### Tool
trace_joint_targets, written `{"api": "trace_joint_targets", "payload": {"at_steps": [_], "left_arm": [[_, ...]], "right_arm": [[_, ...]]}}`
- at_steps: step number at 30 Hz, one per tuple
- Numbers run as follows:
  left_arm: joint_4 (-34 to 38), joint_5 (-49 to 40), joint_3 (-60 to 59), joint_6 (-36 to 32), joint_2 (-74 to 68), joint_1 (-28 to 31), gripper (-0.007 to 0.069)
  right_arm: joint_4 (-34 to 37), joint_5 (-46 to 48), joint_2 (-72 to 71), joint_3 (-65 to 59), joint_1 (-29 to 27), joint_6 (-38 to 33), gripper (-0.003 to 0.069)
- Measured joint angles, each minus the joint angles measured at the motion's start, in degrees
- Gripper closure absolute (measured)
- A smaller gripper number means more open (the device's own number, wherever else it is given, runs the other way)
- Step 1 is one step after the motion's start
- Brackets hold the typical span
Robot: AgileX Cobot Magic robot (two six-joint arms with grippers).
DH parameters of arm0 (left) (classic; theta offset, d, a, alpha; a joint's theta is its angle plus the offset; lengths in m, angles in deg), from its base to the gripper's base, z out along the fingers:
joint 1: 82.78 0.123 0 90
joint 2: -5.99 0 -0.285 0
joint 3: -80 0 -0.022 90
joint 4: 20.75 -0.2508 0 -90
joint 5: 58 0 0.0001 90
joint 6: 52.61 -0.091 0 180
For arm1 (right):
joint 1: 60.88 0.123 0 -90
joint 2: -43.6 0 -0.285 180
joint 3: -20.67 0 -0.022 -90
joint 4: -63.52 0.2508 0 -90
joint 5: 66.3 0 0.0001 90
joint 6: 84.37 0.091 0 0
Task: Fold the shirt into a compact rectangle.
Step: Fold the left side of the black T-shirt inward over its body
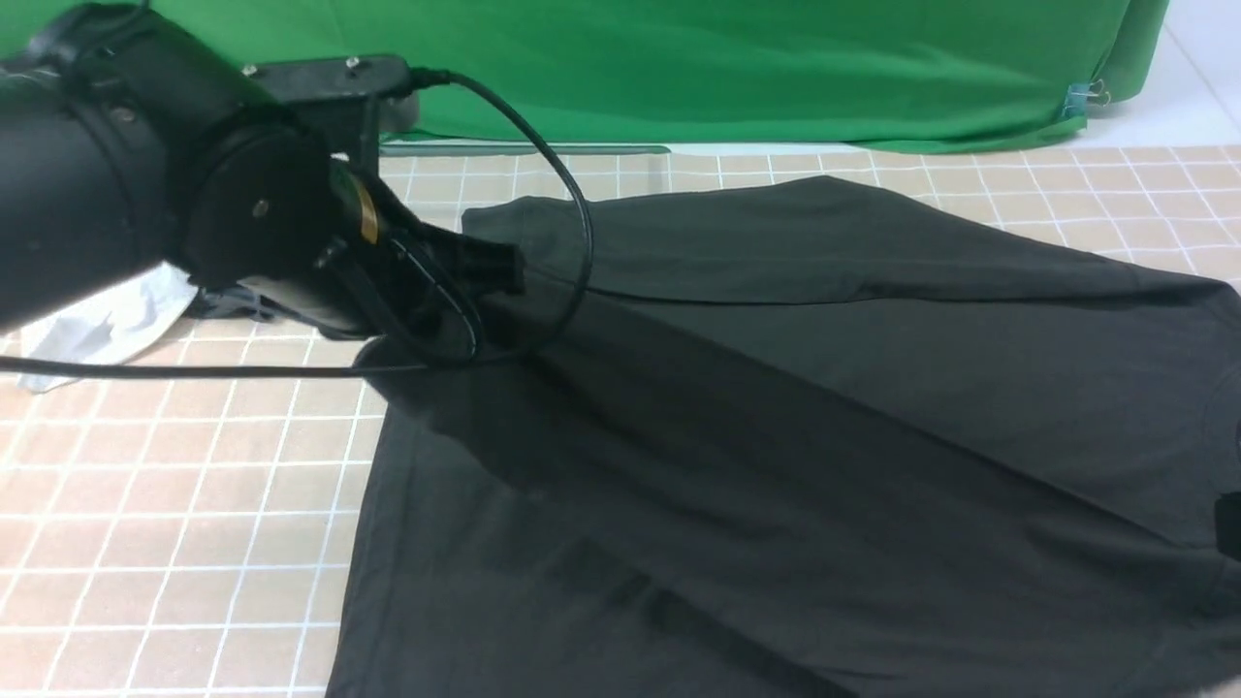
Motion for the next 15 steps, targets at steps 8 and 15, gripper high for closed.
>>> {"api": "trace_joint_targets", "payload": {"at_steps": [8, 15], "left_arm": [[-0.92, 4.05, 0.0, -1.78, -4.75, 2.9, 0.0578], [-3.69, 8.06, 0.0, -3.25, -6.3, 2.9, 0.0473]], "right_arm": [[0.03, 0.0, 0.0, 0.0, 0.0, 0.0, 0.0568], [-0.08, 0.24, 0.0, 0.0, 0.0, 0.23, 0.0568]]}}
